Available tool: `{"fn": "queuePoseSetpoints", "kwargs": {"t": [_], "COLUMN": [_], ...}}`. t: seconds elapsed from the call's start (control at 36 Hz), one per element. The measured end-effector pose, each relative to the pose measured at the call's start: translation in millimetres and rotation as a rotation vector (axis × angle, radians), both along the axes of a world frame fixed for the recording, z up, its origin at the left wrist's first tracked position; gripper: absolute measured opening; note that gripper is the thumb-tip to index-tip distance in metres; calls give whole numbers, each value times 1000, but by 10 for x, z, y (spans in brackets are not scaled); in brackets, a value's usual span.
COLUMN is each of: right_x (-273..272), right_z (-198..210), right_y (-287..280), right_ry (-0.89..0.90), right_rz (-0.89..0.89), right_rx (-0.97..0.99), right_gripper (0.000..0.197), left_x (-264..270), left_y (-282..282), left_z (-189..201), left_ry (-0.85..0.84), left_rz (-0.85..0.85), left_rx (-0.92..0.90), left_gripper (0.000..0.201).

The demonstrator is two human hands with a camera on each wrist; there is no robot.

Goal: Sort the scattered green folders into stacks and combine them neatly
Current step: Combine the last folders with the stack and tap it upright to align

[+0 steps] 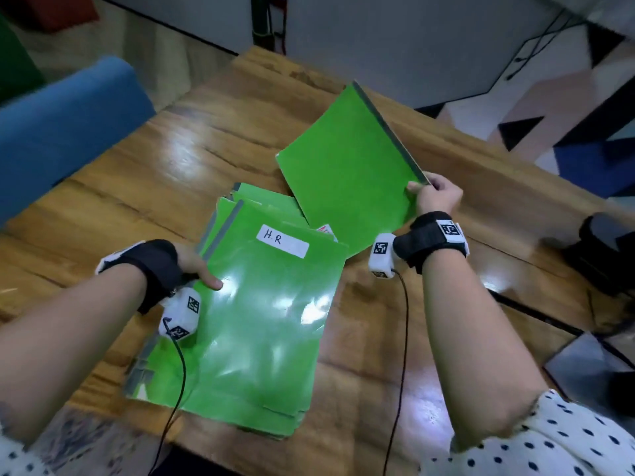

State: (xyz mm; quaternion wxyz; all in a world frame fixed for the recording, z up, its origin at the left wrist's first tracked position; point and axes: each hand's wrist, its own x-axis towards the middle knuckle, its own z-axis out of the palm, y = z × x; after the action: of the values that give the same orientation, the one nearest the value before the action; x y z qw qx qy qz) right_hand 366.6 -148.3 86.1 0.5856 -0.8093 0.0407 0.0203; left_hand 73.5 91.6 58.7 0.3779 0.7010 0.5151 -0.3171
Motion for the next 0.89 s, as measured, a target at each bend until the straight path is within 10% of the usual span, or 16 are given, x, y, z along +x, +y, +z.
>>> {"fn": "queuePoseSetpoints", "kwargs": {"t": [0.33,0.39,0.64,0.89], "right_x": [-123,-115,-166,-230], "right_z": [1480,1667,1969,2189], "right_y": [-637,-704,-657,-559], "right_ry": [-689,-672,-165,-238], "right_rz": [325,433,843,833], "right_rx": [-207,-168,-13,-27], "right_gripper": [29,30,18,17], "left_x": [318,313,200,145], "left_y": [-772,-795,-723,-904], "left_z": [3,-140,-198,57], "left_ry": [-167,-216,-310,-288], "left_rz": [22,109,373,244], "left_rx": [-203,-321,-478,-474], "left_gripper": [72,103,119,110]}}
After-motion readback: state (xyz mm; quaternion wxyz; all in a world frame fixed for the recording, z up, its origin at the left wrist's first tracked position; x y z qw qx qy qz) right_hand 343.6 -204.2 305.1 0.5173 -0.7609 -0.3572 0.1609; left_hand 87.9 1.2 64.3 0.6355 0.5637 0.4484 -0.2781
